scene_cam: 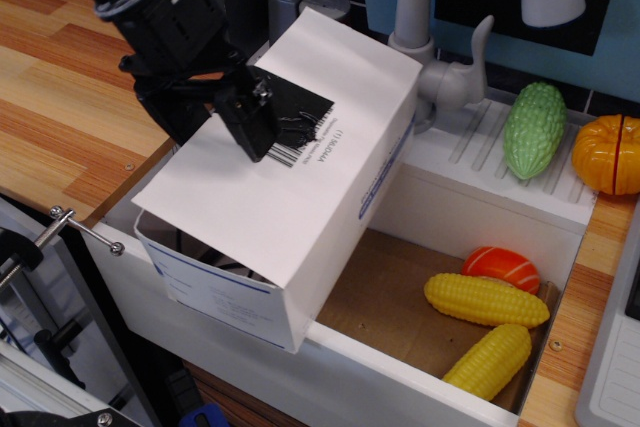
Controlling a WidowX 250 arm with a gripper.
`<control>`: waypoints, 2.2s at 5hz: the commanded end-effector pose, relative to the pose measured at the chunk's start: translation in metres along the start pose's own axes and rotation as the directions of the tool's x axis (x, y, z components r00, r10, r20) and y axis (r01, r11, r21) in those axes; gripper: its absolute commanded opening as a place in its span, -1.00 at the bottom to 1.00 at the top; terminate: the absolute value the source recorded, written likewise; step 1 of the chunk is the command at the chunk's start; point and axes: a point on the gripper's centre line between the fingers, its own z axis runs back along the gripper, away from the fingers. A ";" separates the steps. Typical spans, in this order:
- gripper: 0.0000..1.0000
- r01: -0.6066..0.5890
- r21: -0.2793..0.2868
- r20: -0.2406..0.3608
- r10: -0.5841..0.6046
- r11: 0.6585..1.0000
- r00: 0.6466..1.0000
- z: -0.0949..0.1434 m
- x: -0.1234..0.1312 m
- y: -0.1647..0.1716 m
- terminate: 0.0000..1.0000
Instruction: Open white1fbox flap
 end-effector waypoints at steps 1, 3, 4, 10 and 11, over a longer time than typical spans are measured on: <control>1.00 0.078 0.098 0.012 -0.079 0.992 0.997 0.028 0.023 -0.045 -1.00; 1.00 -0.031 0.112 -0.001 0.031 0.993 1.000 0.038 0.042 -0.100 -1.00; 1.00 -0.147 0.118 0.047 0.143 0.982 0.989 0.034 0.041 -0.132 -1.00; 1.00 -0.561 -0.003 0.291 0.537 0.828 0.791 -0.069 0.056 -0.173 -1.00; 1.00 -0.520 0.063 0.293 0.483 0.852 0.825 -0.061 0.055 -0.167 1.00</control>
